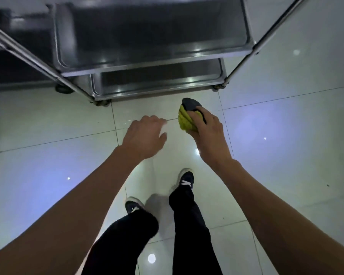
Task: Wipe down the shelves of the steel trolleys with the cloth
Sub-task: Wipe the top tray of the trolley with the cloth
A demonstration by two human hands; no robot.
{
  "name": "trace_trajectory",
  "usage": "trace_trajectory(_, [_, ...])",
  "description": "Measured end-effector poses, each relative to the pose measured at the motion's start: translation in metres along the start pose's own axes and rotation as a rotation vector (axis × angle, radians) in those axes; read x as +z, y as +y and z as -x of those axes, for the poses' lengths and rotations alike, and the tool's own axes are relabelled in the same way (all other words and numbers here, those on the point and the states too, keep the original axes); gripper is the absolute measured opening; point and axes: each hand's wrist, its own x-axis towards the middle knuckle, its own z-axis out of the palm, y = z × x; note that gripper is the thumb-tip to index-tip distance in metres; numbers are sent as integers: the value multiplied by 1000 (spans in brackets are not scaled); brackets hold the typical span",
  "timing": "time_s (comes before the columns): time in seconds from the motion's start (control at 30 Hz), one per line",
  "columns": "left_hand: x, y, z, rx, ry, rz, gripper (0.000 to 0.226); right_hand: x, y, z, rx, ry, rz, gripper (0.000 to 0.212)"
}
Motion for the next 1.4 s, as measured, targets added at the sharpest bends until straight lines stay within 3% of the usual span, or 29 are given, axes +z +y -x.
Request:
trace_trajectory(0.27, [-128,-41,171,-64,137,-19,48,-98,-168,56,-100,-5,-31,50])
trace_trajectory(0.57, [-218,-79,289,-183,301,-14,39,-163,-304,71,-279,-18,-55,51])
trace_trajectory(0.83, [-248,-105,317,-279,388,39,34,-190,-363,44,-394,-14,-113,52])
trace_trajectory(1.13, [-283,-125,293,-353,445,104,36,-201,-386,-8,-527,-24,-278,57])
trace_trajectory(1.4, [-297,-160,287,-483,448,99,44,-182,-434,-78,-658,-142,-255,50])
